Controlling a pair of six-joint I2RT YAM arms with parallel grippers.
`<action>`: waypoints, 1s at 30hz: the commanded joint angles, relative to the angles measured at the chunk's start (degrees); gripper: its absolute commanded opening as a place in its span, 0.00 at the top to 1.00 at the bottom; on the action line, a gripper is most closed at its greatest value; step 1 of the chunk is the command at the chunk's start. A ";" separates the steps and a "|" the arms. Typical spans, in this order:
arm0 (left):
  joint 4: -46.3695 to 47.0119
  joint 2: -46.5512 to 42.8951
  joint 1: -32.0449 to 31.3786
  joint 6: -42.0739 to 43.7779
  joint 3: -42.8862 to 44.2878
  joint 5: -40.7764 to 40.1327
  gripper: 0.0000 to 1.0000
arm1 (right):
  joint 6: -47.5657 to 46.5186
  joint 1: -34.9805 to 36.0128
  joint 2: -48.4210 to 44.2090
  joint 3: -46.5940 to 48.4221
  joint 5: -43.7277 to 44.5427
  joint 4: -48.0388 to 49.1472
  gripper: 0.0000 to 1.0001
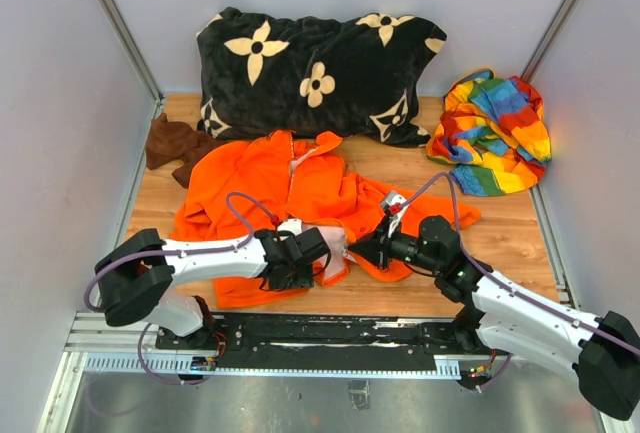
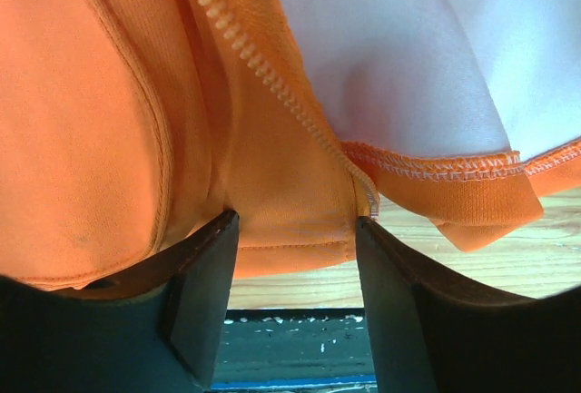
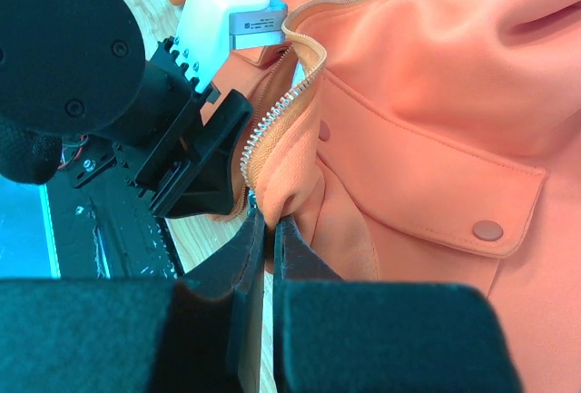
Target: Zip up the jacket
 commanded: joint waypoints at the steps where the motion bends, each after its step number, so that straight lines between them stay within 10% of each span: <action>1: 1.23 7.38 -1.80 -0.79 -2.69 0.44 0.40 | 0.70 -0.96 0.45 0.50 0.07 0.40 0.99; 14: 1.60 16.12 -4.34 -2.12 -4.11 -0.91 0.56 | 0.91 -0.92 1.21 0.55 0.68 0.32 0.99; 30: 3.28 -13.26 -4.29 -3.51 -9.12 -6.02 0.90 | -1.59 -0.89 0.96 1.86 3.63 -3.95 0.99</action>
